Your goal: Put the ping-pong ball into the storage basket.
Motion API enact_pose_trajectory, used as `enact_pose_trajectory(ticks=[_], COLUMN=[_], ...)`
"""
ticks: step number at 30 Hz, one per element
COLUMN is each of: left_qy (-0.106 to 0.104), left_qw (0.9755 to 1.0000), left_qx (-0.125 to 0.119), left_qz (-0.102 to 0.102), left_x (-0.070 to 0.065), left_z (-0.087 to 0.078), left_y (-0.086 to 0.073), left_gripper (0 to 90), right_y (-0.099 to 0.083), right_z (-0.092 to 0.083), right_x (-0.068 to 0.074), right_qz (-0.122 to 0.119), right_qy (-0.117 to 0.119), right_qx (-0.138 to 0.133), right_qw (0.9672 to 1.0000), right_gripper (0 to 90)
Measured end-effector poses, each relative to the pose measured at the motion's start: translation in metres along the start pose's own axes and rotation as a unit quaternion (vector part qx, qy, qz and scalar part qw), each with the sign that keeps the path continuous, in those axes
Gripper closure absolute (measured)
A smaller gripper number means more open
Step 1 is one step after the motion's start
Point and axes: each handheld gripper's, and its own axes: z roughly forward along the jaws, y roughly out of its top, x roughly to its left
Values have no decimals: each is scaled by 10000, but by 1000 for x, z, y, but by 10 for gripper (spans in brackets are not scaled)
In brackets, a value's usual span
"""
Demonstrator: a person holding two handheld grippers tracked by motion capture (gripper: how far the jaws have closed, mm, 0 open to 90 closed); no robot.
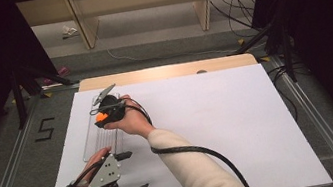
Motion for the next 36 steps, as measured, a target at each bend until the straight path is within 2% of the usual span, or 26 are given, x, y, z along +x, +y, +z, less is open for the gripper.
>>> enact_pose_trajectory(ticks=[9, 15, 29, 36], left_qy=[-11, -4, 0, 14], left_qw=[10000, 10000, 10000, 10000], left_qx=[-4, -4, 3, 1], left_qz=[-10, -6, -10, -39], left_x=[-1, -1, -1, 0], left_z=[1, 1, 1, 1], left_y=[0, 0, 0, 0], left_gripper=[0, 0, 0, 0], right_y=[0, -1, -14, -30], right_z=[0, -5, -41, -65], right_x=[0, -2, -9, -16], right_qz=[67, 183, 362, 519], right_qy=[-67, -170, -291, -381], right_qx=[-69, -229, -540, -612], right_qw=[9999, 9994, 9975, 9960], right_gripper=[487, 387, 180, 168])
